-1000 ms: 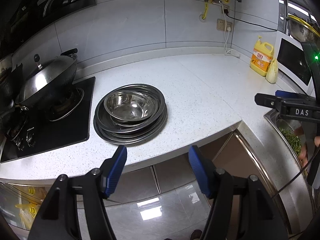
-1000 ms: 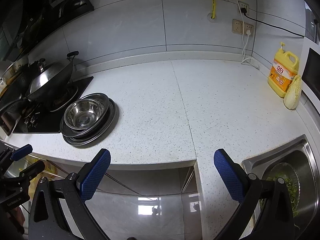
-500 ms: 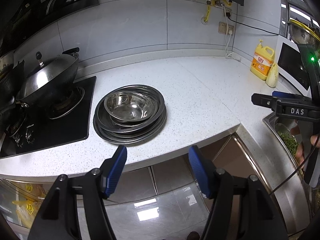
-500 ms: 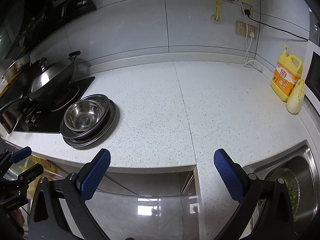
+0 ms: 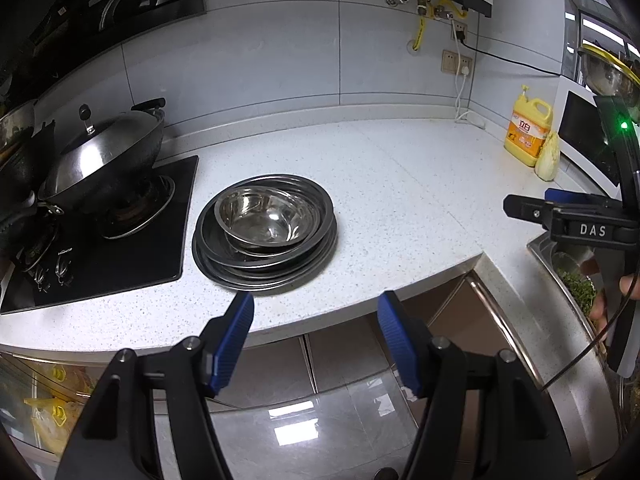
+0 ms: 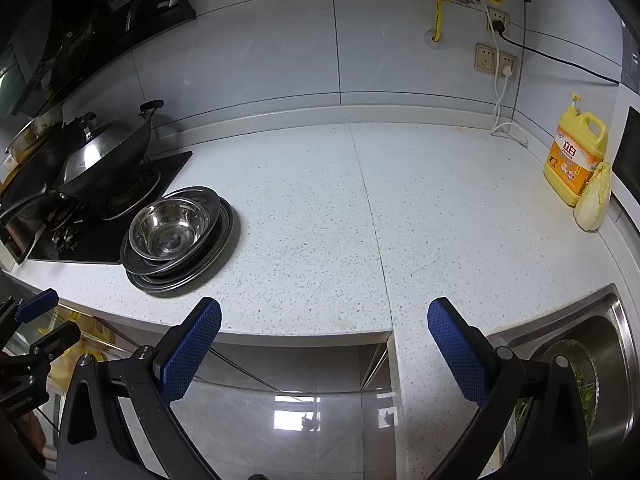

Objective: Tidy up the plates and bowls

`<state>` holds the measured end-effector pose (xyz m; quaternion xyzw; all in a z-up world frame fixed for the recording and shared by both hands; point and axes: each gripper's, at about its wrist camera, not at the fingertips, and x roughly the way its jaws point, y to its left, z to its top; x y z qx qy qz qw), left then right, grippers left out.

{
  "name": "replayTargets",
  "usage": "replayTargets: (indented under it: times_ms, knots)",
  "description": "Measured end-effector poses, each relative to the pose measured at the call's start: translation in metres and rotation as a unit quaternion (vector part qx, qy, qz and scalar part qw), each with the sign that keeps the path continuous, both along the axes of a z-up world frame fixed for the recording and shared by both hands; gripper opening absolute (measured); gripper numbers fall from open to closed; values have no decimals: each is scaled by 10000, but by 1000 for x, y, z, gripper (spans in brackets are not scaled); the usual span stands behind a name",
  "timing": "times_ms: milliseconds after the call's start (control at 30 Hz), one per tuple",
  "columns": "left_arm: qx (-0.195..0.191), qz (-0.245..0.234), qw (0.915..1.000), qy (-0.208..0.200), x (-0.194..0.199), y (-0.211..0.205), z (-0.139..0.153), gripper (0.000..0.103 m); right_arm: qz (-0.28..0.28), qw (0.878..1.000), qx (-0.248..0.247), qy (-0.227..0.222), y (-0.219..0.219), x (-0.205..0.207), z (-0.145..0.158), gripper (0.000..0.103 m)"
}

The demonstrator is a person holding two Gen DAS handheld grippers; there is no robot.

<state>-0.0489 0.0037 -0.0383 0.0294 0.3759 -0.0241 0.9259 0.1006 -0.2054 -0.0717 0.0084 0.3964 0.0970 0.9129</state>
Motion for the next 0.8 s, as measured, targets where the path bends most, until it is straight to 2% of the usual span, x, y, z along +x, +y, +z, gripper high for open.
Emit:
replayTargets:
  times_ms: [667,800]
  knots:
    - [-167,132,9997,-111,-1,4,3,63,22,10000,-26,15,2,1,-2,102]
    - [-72,140,9999,-35,1,3,1,63,26,10000,-26,19,2,1,-2,102]
